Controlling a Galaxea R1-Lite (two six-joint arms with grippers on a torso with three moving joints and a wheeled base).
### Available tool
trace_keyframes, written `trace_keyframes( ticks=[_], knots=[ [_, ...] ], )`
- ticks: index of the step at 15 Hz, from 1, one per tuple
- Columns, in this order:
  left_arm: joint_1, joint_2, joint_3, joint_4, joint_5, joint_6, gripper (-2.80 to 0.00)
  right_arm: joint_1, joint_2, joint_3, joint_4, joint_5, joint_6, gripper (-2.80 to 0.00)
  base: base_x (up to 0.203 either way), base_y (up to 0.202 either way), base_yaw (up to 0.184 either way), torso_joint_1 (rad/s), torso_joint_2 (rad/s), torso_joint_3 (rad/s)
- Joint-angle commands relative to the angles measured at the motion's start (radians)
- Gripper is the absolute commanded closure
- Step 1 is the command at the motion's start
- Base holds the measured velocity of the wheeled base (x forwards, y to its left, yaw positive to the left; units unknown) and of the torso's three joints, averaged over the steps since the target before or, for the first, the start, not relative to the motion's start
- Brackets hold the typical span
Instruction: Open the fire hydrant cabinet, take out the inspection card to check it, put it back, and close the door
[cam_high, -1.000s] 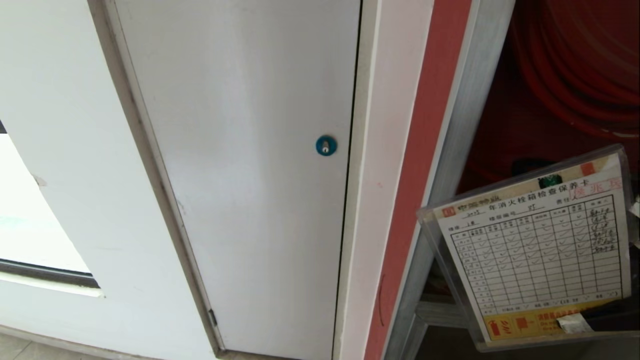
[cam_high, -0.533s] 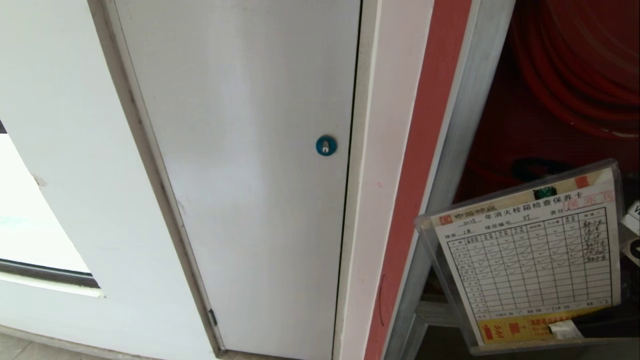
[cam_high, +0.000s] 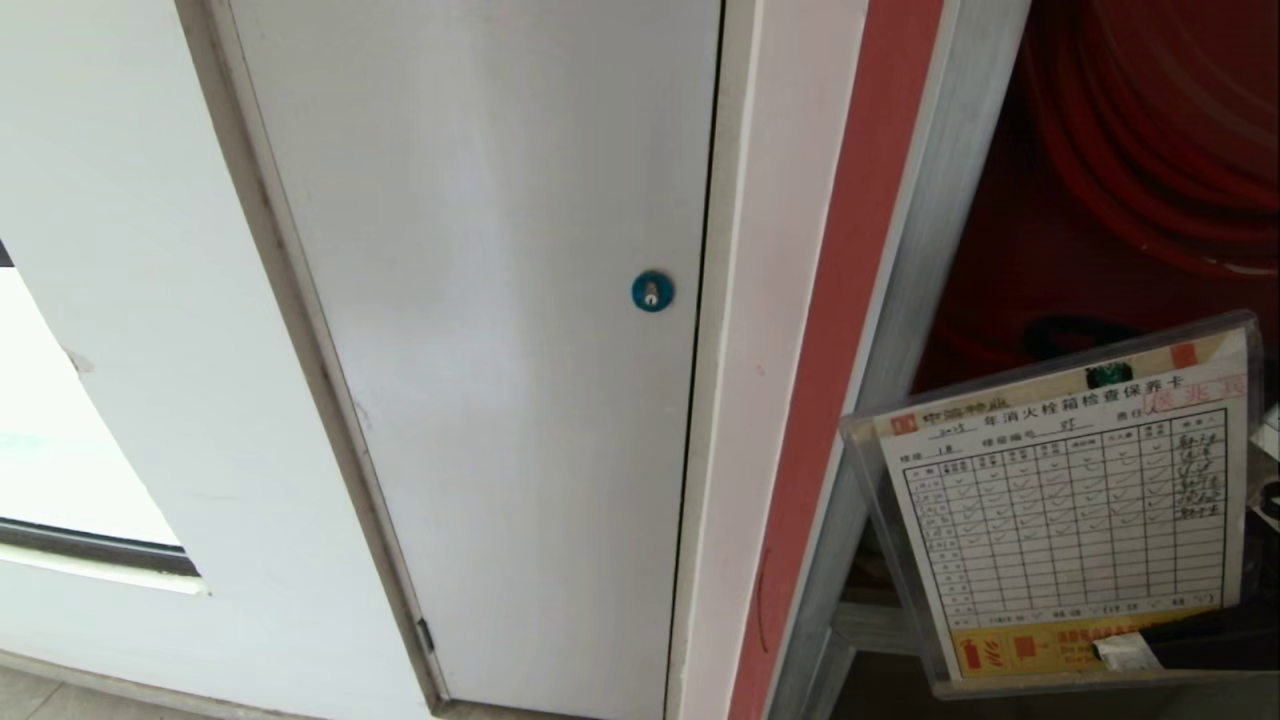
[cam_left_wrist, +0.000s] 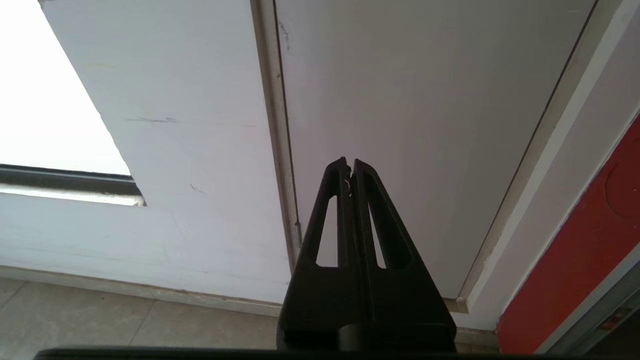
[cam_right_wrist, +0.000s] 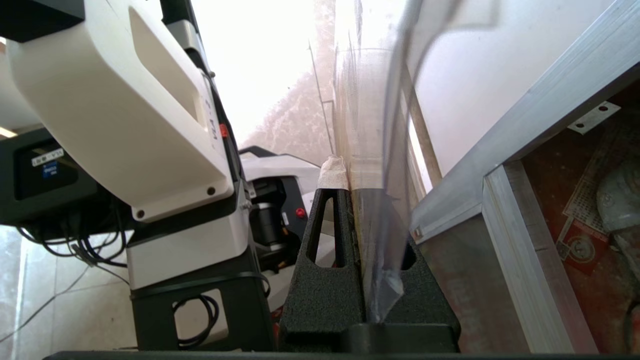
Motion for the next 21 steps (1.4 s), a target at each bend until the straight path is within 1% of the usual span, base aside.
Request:
trace_keyframes(
  ticks=[1, 4, 7, 8, 12, 15, 19, 21],
  knots=[
    [0.000, 0.000, 0.006, 0.000, 0.000, 0.000, 0.00, 0.000, 0.016, 0.000, 0.006, 0.013, -0.008, 0.00, 0.000, 0.000, 0.000, 0.000, 0.00, 0.000],
    [0.000, 0.000, 0.006, 0.000, 0.000, 0.000, 0.00, 0.013, 0.014, -0.008, 0.012, 0.031, 0.020, 0.00, 0.000, 0.000, 0.000, 0.000, 0.00, 0.000],
    [0.000, 0.001, 0.006, 0.000, 0.000, 0.000, 0.00, 0.089, 0.011, -0.067, 0.013, 0.043, 0.128, 0.00, 0.000, 0.000, 0.000, 0.000, 0.00, 0.000],
    [0.000, 0.000, 0.006, 0.000, 0.000, 0.000, 0.00, 0.111, 0.015, -0.075, 0.012, 0.063, 0.146, 0.00, 0.000, 0.000, 0.000, 0.000, 0.00, 0.000],
    [0.000, 0.000, 0.006, 0.000, 0.000, 0.000, 0.00, 0.180, 0.055, -0.121, 0.013, 0.117, 0.164, 0.00, 0.000, 0.000, 0.000, 0.000, 0.00, 0.000],
    [0.000, 0.000, 0.006, 0.000, 0.000, 0.000, 0.00, 0.220, 0.067, -0.166, 0.012, 0.169, 0.217, 0.00, 0.000, 0.000, 0.000, 0.000, 0.00, 0.000],
    [0.000, 0.000, 0.006, 0.000, 0.001, 0.000, 0.00, 0.233, 0.069, -0.205, 0.008, 0.170, 0.232, 0.00, 0.000, 0.000, 0.000, 0.000, 0.00, 0.000],
    [0.000, 0.000, 0.006, 0.000, 0.001, 0.000, 0.00, 0.260, 0.068, -0.210, 0.012, 0.171, 0.239, 0.00, 0.000, 0.000, 0.000, 0.000, 0.00, 0.000]
  ],
)
